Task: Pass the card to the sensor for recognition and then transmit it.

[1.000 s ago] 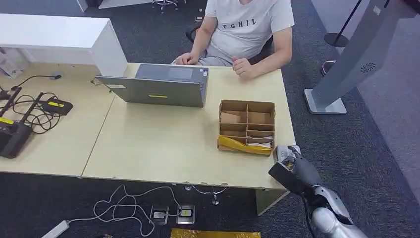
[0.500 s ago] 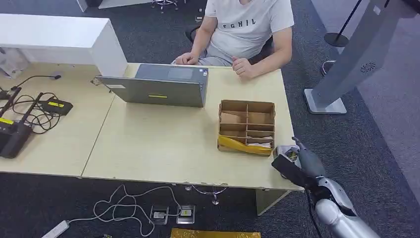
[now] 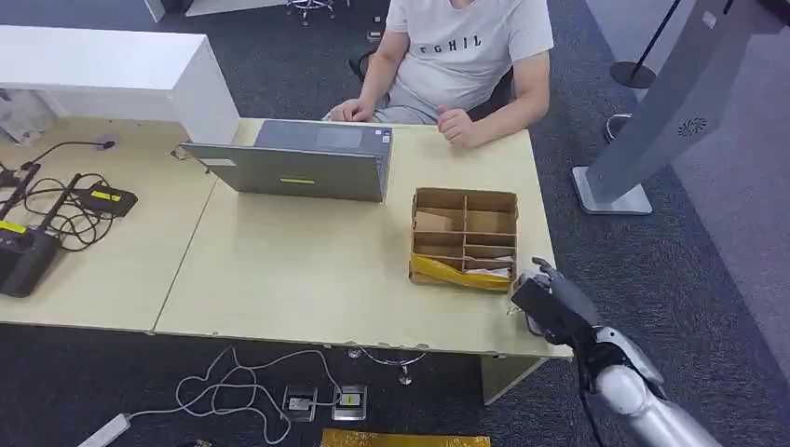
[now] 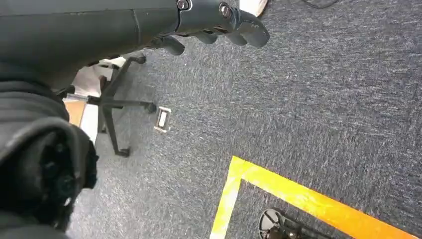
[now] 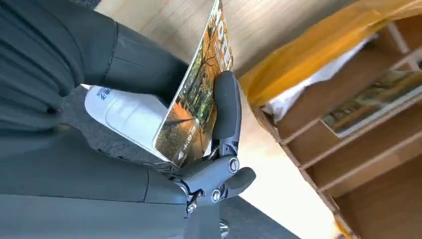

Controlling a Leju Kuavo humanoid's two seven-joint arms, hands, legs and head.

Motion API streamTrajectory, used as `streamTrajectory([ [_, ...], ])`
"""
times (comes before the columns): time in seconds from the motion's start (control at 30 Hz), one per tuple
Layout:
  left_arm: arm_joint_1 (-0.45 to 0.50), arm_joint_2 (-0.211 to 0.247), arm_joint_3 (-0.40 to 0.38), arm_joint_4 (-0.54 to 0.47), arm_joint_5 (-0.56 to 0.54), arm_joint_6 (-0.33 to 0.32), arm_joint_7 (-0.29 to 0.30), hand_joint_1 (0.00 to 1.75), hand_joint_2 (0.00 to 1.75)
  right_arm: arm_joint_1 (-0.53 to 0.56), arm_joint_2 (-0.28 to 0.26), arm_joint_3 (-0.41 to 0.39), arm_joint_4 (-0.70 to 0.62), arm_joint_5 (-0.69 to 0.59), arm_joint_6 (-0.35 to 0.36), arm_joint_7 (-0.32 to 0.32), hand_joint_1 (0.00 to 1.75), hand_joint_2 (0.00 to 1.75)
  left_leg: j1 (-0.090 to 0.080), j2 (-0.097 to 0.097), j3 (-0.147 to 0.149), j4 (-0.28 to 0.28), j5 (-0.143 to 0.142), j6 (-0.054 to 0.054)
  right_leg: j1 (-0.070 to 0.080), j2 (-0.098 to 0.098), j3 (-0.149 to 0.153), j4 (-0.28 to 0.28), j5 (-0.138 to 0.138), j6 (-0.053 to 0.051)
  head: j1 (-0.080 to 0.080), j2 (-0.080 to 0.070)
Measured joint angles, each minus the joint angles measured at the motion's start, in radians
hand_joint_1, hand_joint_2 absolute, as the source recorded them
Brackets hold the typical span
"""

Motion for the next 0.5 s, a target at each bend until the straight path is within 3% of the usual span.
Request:
streamTrajectory([
  [0.13,0.000,0.000,0.000,0.000,0.000,0.000,0.000,0.00,0.00,-0.011,-0.026,-0.002,-0.037,0.015,-0.019,0.029,1.75,1.75,0.000,0.000,0.000,0.000,0.000,0.000,0.000,0.000,0.000,0.000,0.000,0.000,0.000,0.000],
  [0.5,0.002,0.000,0.000,0.000,-0.004,-0.006,0.007,0.00,0.00,-0.015,-0.104,-0.030,-0.038,0.039,-0.067,0.018,1.75,1.75,0.000,0.000,0.000,0.000,0.000,0.000,0.000,0.000,0.000,0.000,0.000,0.000,0.000,0.000],
])
